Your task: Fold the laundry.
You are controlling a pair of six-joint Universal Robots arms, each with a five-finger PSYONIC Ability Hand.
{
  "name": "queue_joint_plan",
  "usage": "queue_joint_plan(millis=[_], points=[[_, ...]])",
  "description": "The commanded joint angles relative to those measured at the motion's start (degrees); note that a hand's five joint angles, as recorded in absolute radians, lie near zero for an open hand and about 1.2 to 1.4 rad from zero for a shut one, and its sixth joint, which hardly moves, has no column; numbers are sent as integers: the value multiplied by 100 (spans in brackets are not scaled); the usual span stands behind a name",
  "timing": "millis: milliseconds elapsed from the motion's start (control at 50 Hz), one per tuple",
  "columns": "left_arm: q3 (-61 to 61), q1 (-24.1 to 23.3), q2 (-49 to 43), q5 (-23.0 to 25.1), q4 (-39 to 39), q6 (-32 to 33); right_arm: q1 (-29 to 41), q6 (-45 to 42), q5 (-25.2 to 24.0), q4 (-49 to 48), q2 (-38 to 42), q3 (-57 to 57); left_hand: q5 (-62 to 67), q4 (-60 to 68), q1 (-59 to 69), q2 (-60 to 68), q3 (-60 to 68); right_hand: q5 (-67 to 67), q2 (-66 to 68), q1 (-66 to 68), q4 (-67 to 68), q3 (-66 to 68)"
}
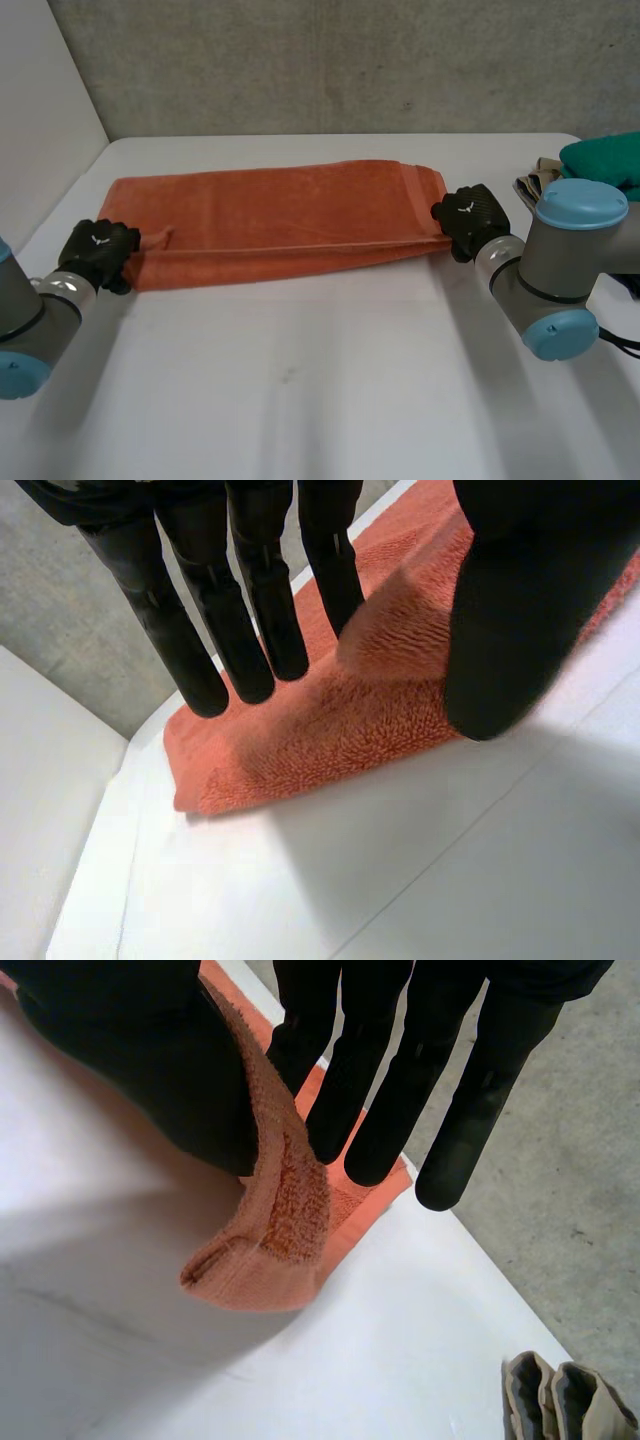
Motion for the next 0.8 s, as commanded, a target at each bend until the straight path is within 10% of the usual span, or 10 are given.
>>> queue_joint_plan(millis=[20,240,420,500,640,800], points=[[-361,112,363,427,-5,16,-5,-27,-10,148,-44,21,3568,3549,3401,3551,3565,1216,1253,1493,1142,1188],[-1257,314,1540,428,-610,727,-180,-711,-107,1228,-693,275,3568,3549,3401,3551,3566,1216,1253,1493,1142,1188],[-2101,911,3096,498,-3559,2105,-769,-3082,-45,4161,-1976,1390,3568,3549,3401,3551,3566,1216,1253,1493,1142,1188],[-2067,1052,3176,691,-4441,2659,-735,-3359,-273,3895,-2197,1576,3568,3549,3401,3551,3566,1216,1253,1493,1142,1188],[-1418,562,2773,982,-3813,2522,-506,-2849,-107,3155,-1592,1173,3568,3549,3401,3551,3566,1216,1253,1493,1142,1188],[153,-414,1369,96,-1706,1362,-357,-2067,718,2059,-643,154,3568,3549,3401,3551,3566,1216,1253,1493,1142,1188]])
